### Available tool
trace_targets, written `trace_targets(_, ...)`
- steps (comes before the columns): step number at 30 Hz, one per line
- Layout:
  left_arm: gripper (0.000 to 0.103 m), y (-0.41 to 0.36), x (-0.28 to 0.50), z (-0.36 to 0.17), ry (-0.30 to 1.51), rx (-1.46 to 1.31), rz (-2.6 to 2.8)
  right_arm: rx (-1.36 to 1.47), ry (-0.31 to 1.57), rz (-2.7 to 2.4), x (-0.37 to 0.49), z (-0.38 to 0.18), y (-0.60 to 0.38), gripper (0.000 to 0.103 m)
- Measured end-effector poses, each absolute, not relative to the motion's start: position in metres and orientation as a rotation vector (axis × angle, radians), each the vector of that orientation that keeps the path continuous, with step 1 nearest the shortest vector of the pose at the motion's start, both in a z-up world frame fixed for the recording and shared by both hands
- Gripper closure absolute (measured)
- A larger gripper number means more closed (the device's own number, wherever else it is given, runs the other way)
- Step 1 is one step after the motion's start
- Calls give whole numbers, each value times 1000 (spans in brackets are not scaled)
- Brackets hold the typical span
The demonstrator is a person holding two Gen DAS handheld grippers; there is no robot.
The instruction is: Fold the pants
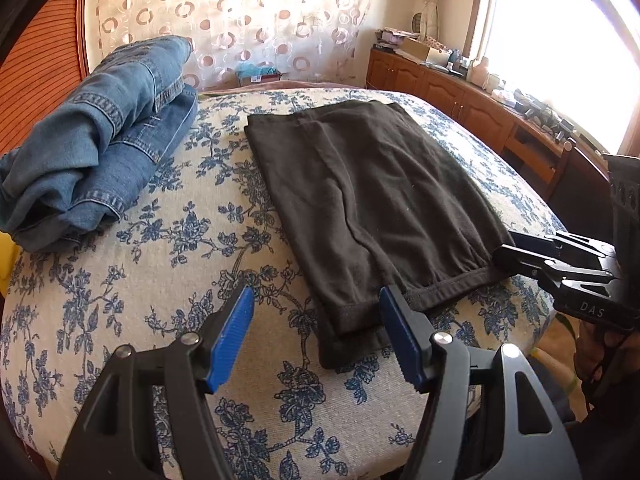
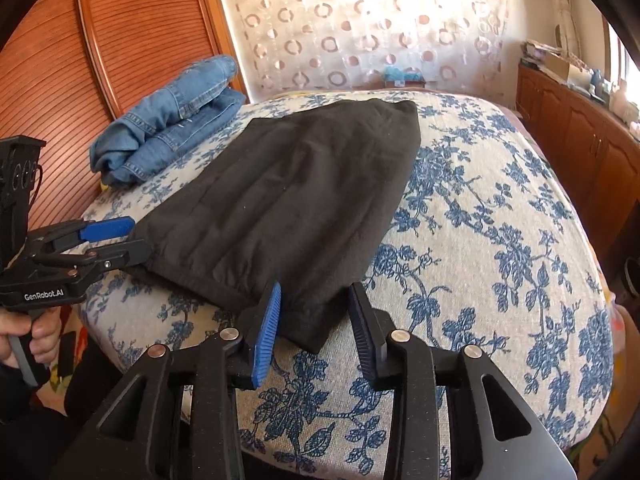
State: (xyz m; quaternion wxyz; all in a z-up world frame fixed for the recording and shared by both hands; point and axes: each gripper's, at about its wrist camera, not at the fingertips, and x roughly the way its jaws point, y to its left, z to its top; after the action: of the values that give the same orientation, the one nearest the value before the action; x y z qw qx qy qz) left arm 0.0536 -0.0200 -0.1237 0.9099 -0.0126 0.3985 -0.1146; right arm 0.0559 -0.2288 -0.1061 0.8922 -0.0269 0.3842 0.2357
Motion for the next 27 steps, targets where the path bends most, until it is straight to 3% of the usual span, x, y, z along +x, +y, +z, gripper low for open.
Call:
trace_targets(4, 38, -18, 57, -130, 837, -46, -242, -56, 792, 485, 54, -107, -228, 64)
trace_targets(12, 34, -20, 57, -133, 807, -25, -236, -110, 760, 474, 45, -110, -220, 49)
trace_targets(21, 34, -17, 52, -133, 810, -29, -256, -79, 767, 470, 40, -109, -225, 49)
trace_targets(25, 46, -18, 46, -132, 808, -33, -267, -65, 769, 464, 39, -109, -227, 50)
trace_targets(27, 58, -20, 44, -132, 807, -38, -281, -68, 767, 458, 39, -109, -227, 59)
